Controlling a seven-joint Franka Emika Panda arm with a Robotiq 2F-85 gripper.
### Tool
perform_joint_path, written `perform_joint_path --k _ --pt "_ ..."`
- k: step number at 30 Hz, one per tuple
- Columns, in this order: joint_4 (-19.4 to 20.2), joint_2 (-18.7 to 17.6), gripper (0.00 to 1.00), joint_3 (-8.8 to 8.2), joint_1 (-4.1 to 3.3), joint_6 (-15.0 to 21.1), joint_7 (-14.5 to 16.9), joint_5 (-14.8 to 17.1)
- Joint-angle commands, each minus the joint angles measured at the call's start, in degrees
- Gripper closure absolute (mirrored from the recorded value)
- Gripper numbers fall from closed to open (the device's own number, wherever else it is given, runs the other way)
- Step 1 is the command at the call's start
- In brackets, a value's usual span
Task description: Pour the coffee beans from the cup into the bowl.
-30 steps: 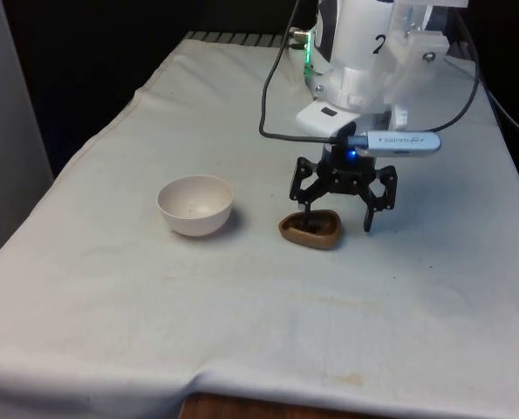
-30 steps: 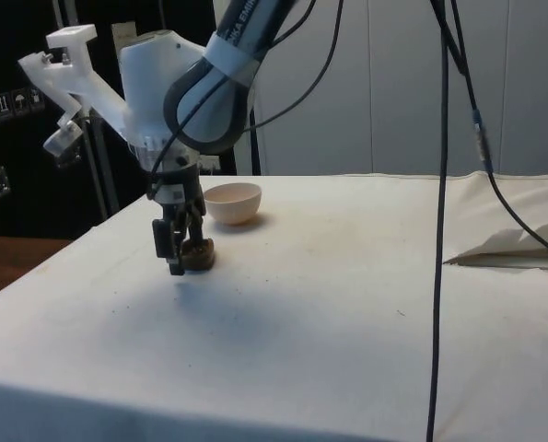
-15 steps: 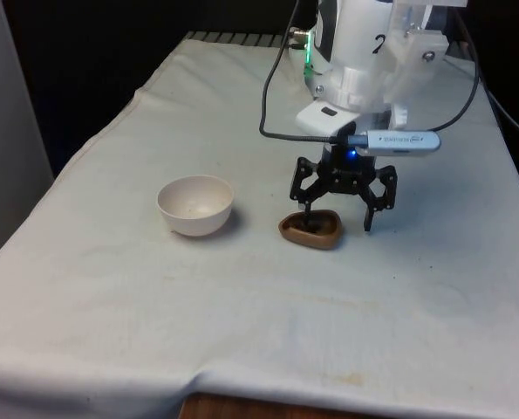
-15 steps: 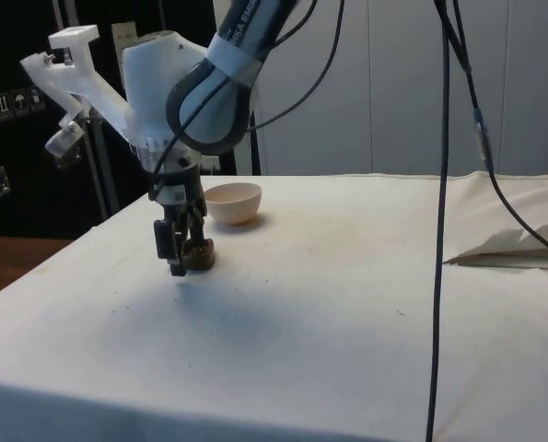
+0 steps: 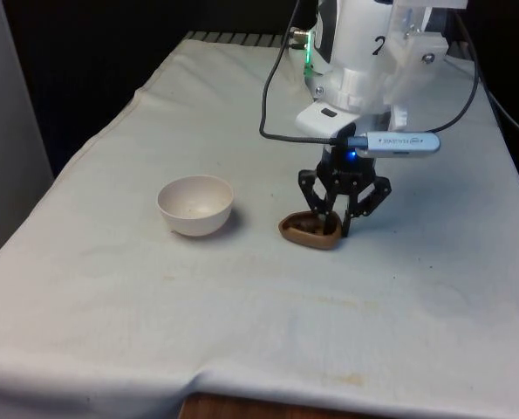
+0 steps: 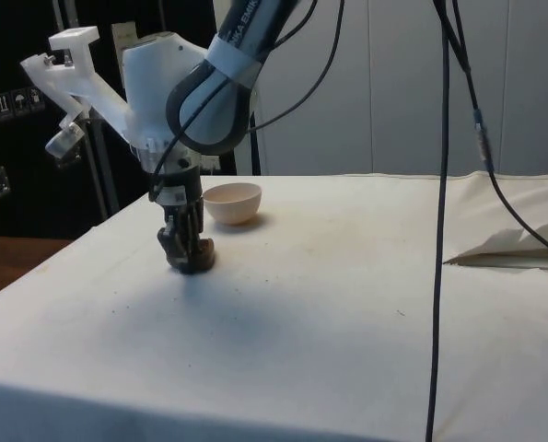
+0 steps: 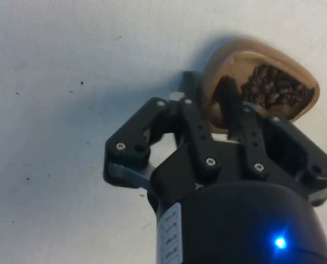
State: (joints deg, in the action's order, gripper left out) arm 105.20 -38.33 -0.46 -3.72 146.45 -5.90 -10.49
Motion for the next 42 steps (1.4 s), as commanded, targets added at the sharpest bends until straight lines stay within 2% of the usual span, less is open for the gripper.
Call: perform_joint_path --k 1,3,4,5,6,22,27,30,31,42 --pt "0.0 -0.2 0.8 -0.11 -0.11 0.7 -0.2 -0.2" --pt "0.0 0.0 0.91 0.0 0.0 0.0 0.0 0.0" --pt "0.0 -0.2 0.91 -0.17 -0.11 0.7 -0.2 -0.2" --pt "0.0 -0.1 0.97 -0.11 -0.11 0.7 -0.2 -0.2" --pt "0.1 -0.1 0.97 -0.11 -0.11 0.6 -0.2 -0.1" --pt "-0.1 0.5 0.98 0.0 -0.06 -0.2 -0.1 0.0" --pt "-0.1 0.7 0.98 -0.23 -0.4 -0.5 -0.7 -0.2" --pt "-0.2 0.7 0.98 0.0 -0.11 -0.2 -0.4 0.0" --pt "0.0 1.4 0.98 -0.23 -0.34 -1.0 -0.7 -0.2" --pt "-0.1 4.7 0.98 0.0 -0.23 -4.5 -0.6 -0.1"
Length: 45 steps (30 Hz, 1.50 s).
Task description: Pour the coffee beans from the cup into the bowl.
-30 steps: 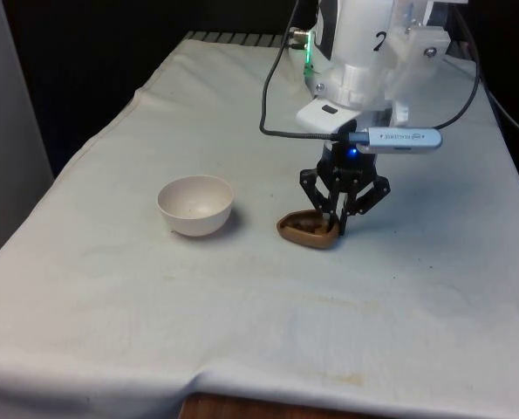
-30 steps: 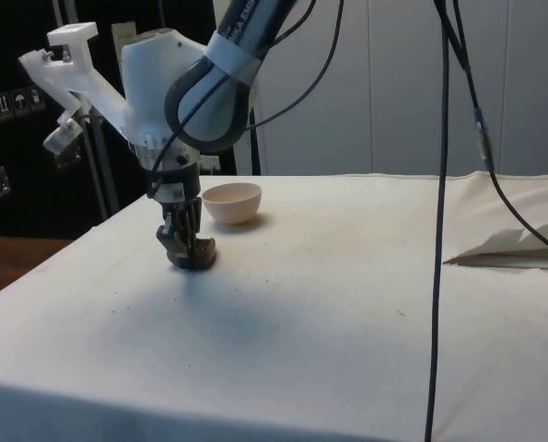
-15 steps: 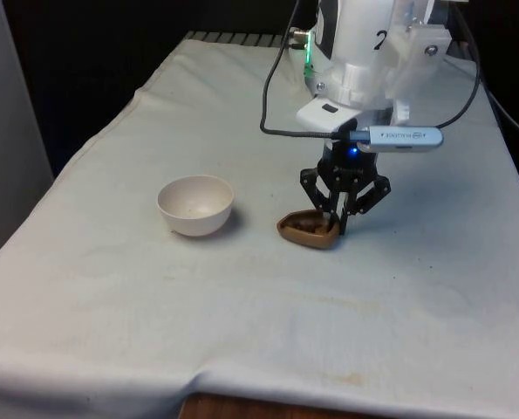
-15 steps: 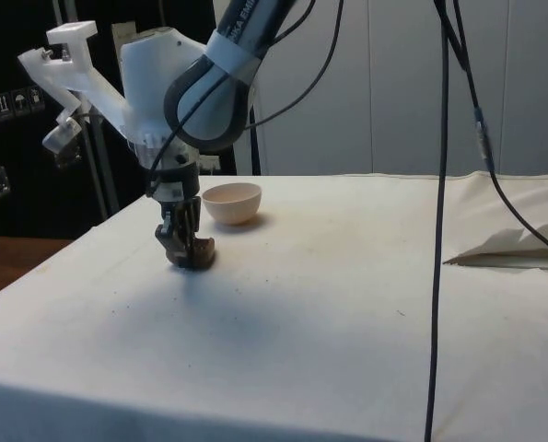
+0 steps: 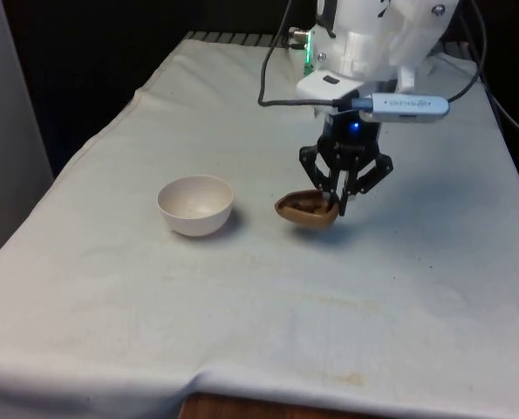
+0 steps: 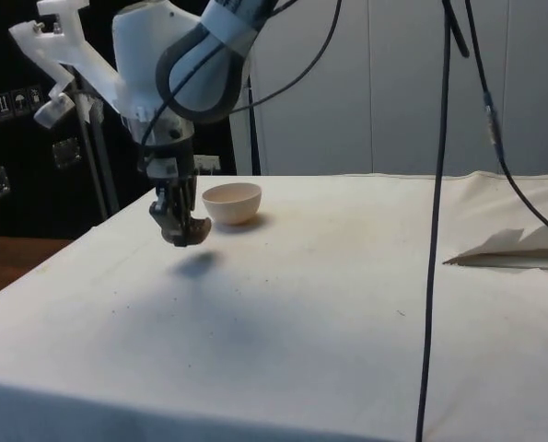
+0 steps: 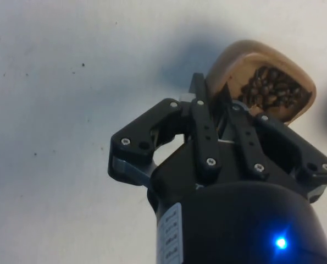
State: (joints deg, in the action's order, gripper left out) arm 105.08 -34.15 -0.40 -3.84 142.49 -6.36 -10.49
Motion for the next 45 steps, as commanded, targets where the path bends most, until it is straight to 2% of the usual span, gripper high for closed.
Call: perform_joint_path --k 1,11,12,15,21,23,24,32,33,34,35,38,41,42,43,45 --pt "0.1 0.8 0.98 -0.06 -0.11 -1.0 -0.2 -0.1" --pt "-0.1 3.6 0.98 0.0 -0.06 -4.0 0.0 -0.1" --pt "-0.1 4.1 0.98 -0.06 0.11 -4.4 0.2 -0.1" --pt "-0.1 4.2 0.98 -0.11 0.11 -4.3 0.2 0.0" --pt "0.2 5.5 0.98 -0.52 0.97 -4.9 1.5 0.1" --pt "-0.1 5.2 0.98 -0.74 0.8 -4.8 1.4 0.0" --pt "0.2 5.7 0.98 -0.74 1.15 -4.8 1.9 0.2" --pt "0.5 6.5 0.98 -1.6 2.12 -4.6 3.6 0.4" --pt "0.5 6.6 0.98 -1.72 2.18 -4.6 3.7 0.4" --pt "0.1 6.1 0.98 -1.89 1.78 -4.8 3.1 0.1" --pt "0.5 6.8 0.98 -1.83 2.35 -4.6 4.0 0.5" --pt "0.5 7.2 0.98 -2.41 2.75 -4.8 4.9 0.5" --pt "0.4 7.4 0.98 -2.92 2.92 -5.0 5.5 0.6" --pt "0.1 7.0 0.98 -3.09 2.52 -4.8 4.8 0.1" --pt "0.3 7.6 0.98 -3.09 3.04 -5.1 5.7 0.6" --pt "0.3 7.8 0.98 -3.55 3.15 -5.3 6.4 0.6"
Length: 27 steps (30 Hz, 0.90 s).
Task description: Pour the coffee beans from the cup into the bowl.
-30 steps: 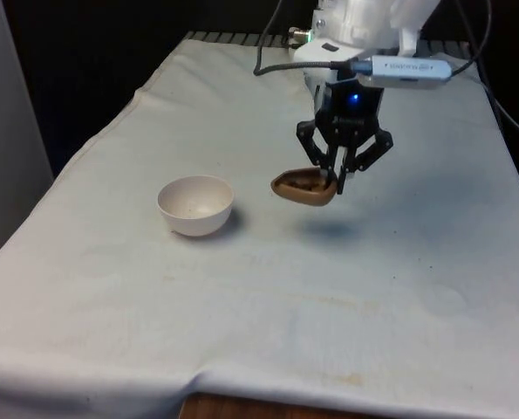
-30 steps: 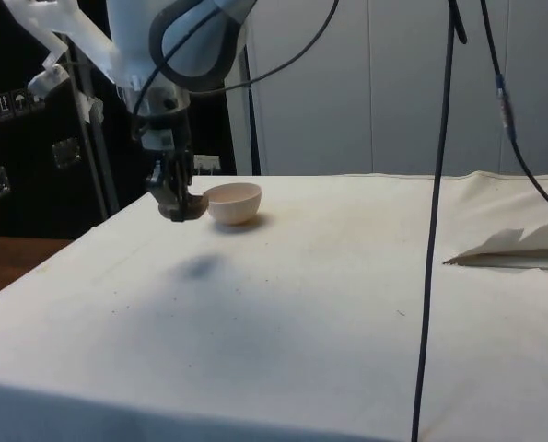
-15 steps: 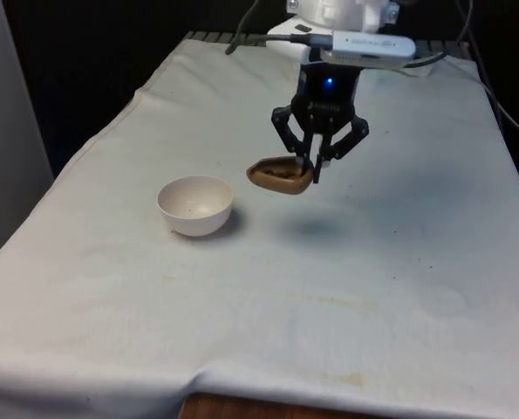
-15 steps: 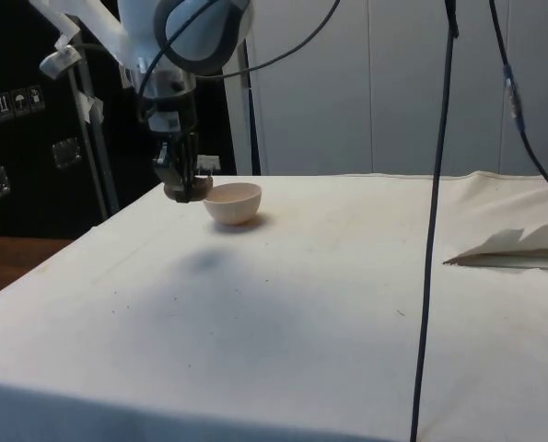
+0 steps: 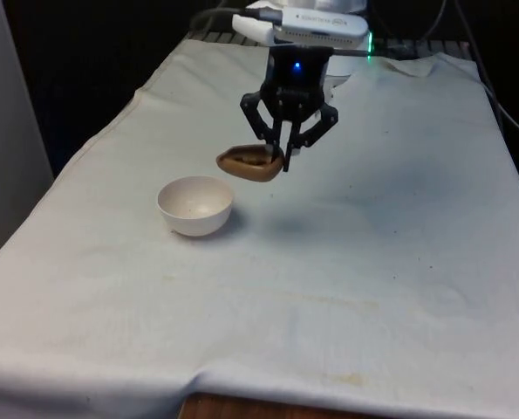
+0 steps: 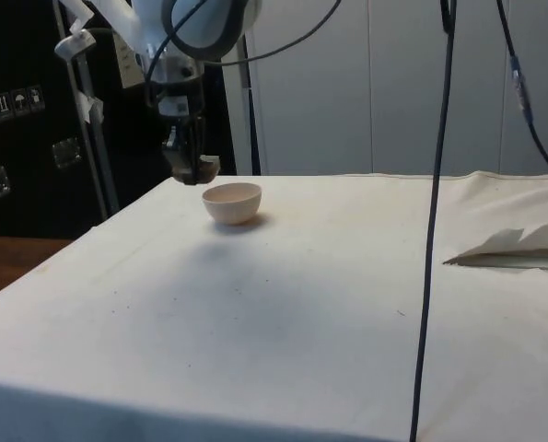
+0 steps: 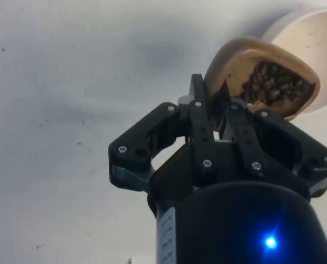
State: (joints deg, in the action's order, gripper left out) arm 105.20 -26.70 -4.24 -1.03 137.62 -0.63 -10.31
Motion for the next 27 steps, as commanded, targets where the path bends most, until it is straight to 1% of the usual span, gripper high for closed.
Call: perform_joint_path --k 1,5,6,7,8,9,13,14,15,16,22,23,24,27 --pt "0.2 0.5 0.98 0.11 0.34 -0.5 0.7 0.5" --pt "0.2 0.9 0.98 -0.17 0.69 -0.6 1.3 0.5" --pt "0.0 0.6 0.98 -0.4 0.34 -0.4 0.7 0.0" --pt "0.0 0.7 0.98 -0.52 0.4 -0.5 0.9 0.0" --pt "0.2 1.0 0.98 -0.4 0.86 -0.6 1.6 0.5" --pt "0.3 1.1 0.98 -0.63 1.03 -0.5 2.1 0.7" --pt "0.3 1.1 0.98 -1.03 1.38 -0.3 3.2 1.5" --pt "0.3 1.1 0.98 -1.38 1.49 -0.3 4.0 2.2" --pt "0.0 0.7 0.98 -1.83 0.97 -0.5 3.4 1.5" --pt "0.2 1.1 0.98 -1.49 1.66 -0.4 4.5 2.5" --pt "0.0 1.1 0.98 -2.75 1.95 -0.6 7.4 5.0" --pt "-0.1 1.0 0.98 -3.38 1.38 -0.5 7.0 4.6" --pt "-0.1 1.2 0.98 -3.15 2.06 -0.7 8.5 6.1" --pt "-0.3 1.3 0.98 -3.78 2.18 -0.9 10.3 7.8"
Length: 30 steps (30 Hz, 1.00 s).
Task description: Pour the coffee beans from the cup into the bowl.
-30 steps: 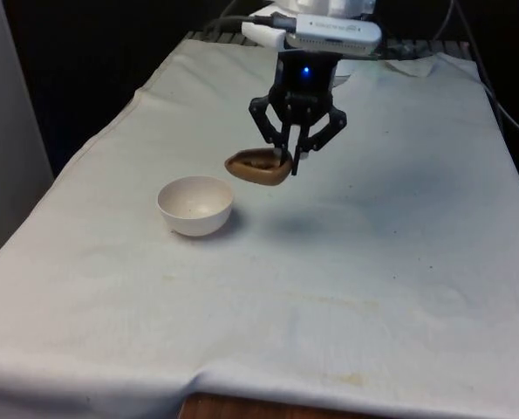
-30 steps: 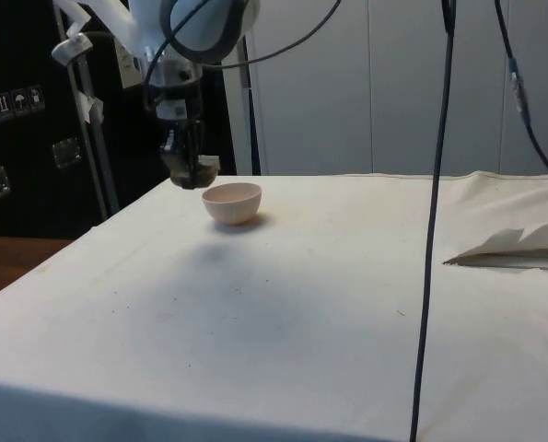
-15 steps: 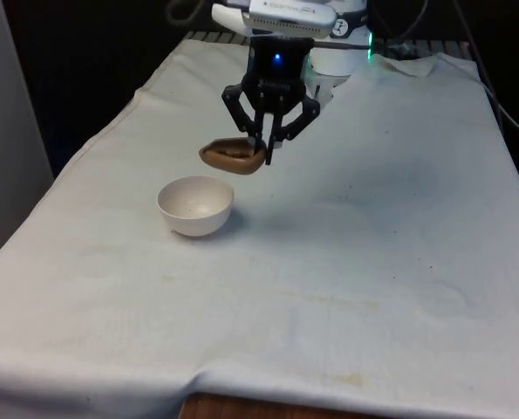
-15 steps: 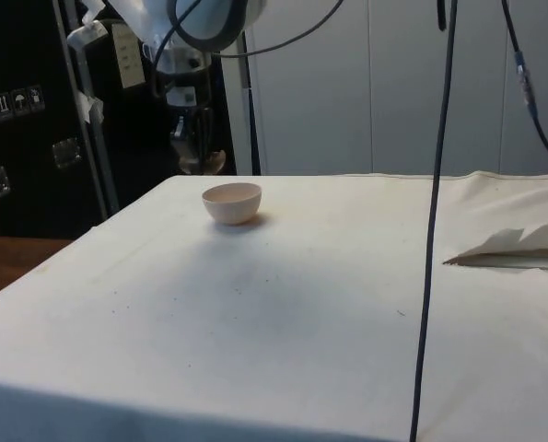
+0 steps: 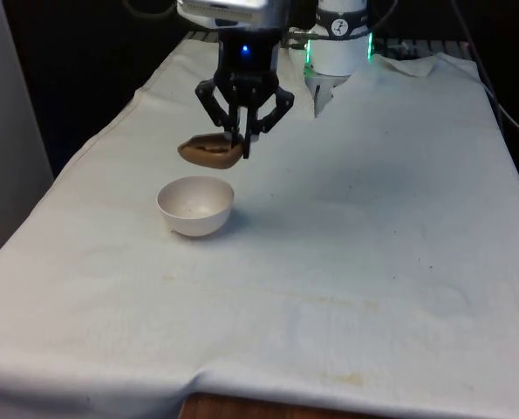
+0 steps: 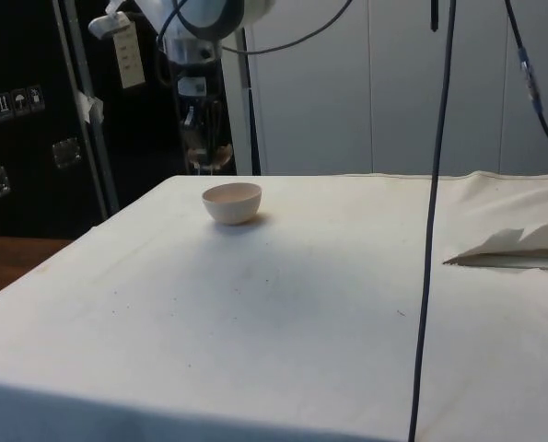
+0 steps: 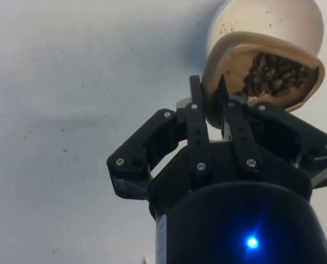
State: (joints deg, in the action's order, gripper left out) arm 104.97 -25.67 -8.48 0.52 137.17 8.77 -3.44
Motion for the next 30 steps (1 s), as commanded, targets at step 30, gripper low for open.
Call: perform_joint_path --k 30 --pt "-2.0 -0.6 0.98 -3.67 1.89 -3.7 17.0 20.0"
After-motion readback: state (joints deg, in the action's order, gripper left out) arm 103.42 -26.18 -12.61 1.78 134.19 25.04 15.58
